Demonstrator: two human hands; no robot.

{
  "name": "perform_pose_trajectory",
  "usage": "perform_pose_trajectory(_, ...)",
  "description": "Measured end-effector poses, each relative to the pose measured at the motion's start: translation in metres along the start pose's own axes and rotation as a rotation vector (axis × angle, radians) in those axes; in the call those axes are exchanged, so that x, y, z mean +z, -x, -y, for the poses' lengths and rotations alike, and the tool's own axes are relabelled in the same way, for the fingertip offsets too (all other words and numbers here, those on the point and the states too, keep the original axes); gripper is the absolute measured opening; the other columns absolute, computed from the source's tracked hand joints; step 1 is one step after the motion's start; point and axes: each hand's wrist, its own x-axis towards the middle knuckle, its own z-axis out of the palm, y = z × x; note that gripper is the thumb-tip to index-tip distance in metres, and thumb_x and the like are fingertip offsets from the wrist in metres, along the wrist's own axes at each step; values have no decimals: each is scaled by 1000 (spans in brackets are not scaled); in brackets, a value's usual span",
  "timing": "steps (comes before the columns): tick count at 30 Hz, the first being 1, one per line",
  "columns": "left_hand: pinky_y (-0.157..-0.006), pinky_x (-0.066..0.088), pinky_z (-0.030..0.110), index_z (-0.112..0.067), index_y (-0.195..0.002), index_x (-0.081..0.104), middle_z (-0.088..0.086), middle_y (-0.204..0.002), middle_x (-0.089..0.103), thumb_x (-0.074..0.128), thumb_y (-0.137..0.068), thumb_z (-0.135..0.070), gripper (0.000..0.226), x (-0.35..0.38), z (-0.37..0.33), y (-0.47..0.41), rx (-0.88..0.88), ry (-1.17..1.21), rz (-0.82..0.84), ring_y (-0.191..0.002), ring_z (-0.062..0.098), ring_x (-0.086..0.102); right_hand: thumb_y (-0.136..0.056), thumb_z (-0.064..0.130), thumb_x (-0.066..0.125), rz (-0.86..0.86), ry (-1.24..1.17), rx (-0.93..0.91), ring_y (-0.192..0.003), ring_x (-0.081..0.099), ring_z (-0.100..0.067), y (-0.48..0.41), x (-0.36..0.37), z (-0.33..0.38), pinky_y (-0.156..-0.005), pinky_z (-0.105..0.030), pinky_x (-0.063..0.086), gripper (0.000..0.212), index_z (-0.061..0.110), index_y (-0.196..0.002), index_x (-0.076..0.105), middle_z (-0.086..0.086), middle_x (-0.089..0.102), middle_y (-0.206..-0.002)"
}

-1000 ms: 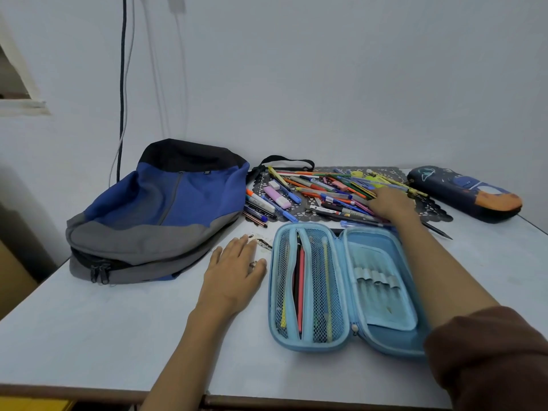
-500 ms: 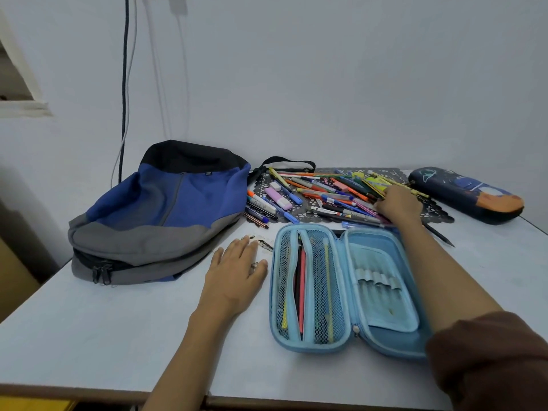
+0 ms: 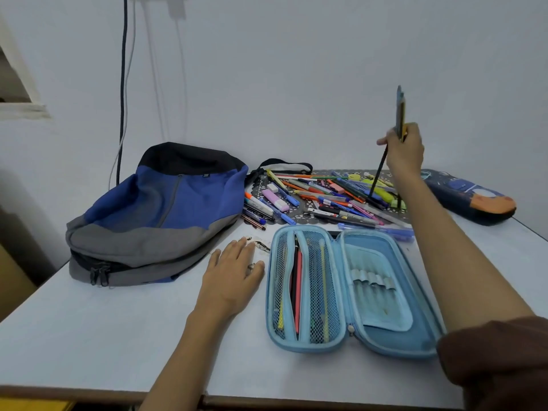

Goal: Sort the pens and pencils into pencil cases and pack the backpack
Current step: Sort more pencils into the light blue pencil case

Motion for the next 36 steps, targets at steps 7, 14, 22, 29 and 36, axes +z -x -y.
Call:
perform_pose_trajectory(7, -121, 7, 37, -24, -151, 28, -5, -161, 20, 30, -102, -40, 52, 2, 2, -1, 6, -9, -4, -147, 10, 13, -101, 21, 46, 164, -486, -2, -47, 31, -10, 14, -16, 65, -42, -22, 26, 10, 16, -95, 53, 3, 57, -74)
perform_pose_trajectory(14, -122, 7, 38, -24, -153, 25, -5, -161, 18, 28, -102, -41, 53, 1, 0, 1, 2, -24, 8, -148, 11, 13, -101, 28, 48, 421, -624, 49, -55, 43, -9, 36, -34, 85, -52, -22, 35, 15, 20, -92, 56, 5, 61, -77)
perform_pose_trajectory(22, -118, 22, 40, -23, -143, 44, -5, -148, 43, 46, -92, -46, 56, -6, 2, -1, -71, 361, -21, -140, 16, 34, -101, 28, 45, 474, -925, 274, -66, 64, -16, 72, -27, 84, -64, -30, 51, 16, 18, -92, 53, 5, 58, -66)
perform_pose_trajectory(29, -96, 44, 18, -13, -114, 67, 1, -116, 70, 47, -98, -12, 26, -48, -59, 13, -217, 1521, -325, -112, 9, 63, -101, 31, 45, 485, -1037, 253, -42, 34, -8, 109, -3, 105, -40, -20, 30, 21, 13, -91, 45, 3, 41, -59)
perform_pose_trajectory(36, -97, 46, 46, 4, -92, 67, 20, -93, 71, 38, -100, -18, 38, -67, -118, 13, -454, 2444, 195, -98, 33, 64, -98, 22, 53, 685, -855, 142, -44, 38, -9, 163, 13, 125, -41, -21, 34, 15, 9, -94, 47, 1, 41, -59)
